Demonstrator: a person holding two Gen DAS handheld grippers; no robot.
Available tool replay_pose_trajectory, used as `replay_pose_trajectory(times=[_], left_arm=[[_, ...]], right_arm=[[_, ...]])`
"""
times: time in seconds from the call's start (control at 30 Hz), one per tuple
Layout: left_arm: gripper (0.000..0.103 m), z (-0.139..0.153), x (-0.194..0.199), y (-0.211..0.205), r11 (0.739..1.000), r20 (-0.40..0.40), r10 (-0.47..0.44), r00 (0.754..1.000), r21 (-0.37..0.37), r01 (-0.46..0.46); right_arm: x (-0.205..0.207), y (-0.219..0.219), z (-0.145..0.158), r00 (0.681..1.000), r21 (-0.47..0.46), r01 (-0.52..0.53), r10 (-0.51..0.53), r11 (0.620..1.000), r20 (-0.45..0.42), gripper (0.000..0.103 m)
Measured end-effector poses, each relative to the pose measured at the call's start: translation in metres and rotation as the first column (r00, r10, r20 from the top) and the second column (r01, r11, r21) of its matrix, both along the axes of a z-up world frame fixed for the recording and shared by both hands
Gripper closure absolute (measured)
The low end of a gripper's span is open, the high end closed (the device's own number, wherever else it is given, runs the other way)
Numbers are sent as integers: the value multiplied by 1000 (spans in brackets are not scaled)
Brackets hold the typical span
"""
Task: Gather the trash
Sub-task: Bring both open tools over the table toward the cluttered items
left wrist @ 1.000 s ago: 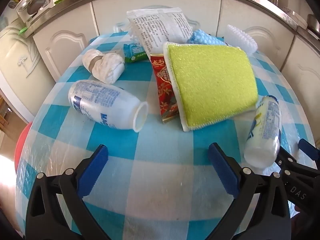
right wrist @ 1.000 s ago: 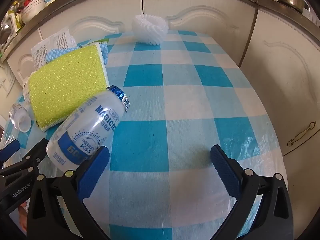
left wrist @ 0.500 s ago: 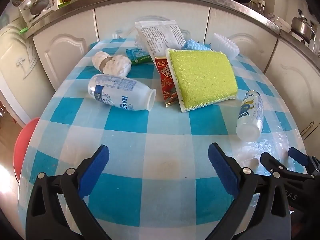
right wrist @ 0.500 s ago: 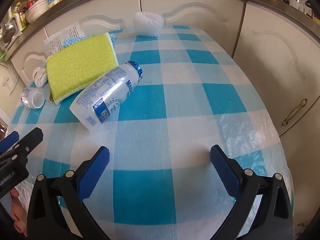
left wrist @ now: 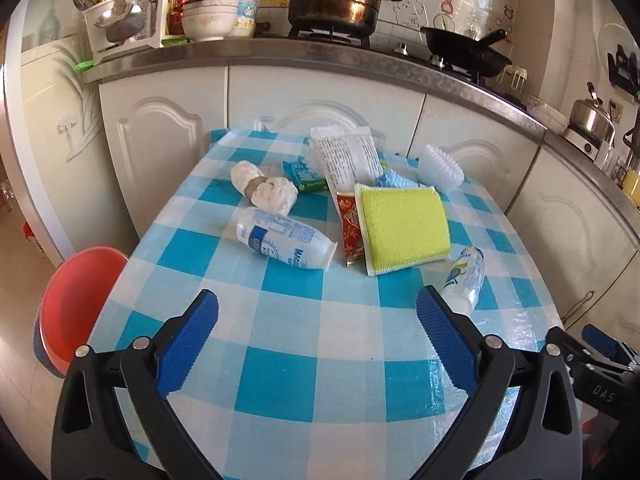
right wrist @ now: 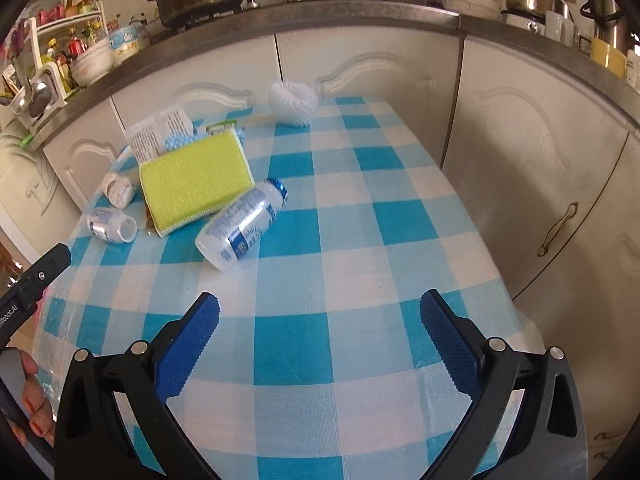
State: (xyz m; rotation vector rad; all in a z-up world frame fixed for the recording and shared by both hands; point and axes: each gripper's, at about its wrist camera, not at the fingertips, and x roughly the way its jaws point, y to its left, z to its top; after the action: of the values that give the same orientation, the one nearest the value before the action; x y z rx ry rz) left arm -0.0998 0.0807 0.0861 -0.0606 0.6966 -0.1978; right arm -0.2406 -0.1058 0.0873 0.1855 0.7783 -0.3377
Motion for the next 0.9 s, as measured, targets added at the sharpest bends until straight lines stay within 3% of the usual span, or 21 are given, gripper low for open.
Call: replay_pose_trajectory(times=[0.17, 0.33, 0.63, 0.9], left_arm=[[3, 32, -24, 13, 999, 68, 31, 997, 23, -33], [3, 53, -48, 33, 998, 95, 63, 994, 4, -63], [3, 77, -80, 49, 997, 156, 76, 985, 5, -77], [3, 87, -93, 54, 997, 161, 65, 985, 20, -69]], right_arm=[[-21, 14, 64, 994, -50, 7, -1, 999, 108, 4], [-48, 36, 105, 984, -114, 21, 0, 993, 176, 4], [-88, 77, 147, 955, -182, 39, 17, 983, 296, 4], [-99, 99, 158, 947, -206, 32, 37, 978, 319, 4]])
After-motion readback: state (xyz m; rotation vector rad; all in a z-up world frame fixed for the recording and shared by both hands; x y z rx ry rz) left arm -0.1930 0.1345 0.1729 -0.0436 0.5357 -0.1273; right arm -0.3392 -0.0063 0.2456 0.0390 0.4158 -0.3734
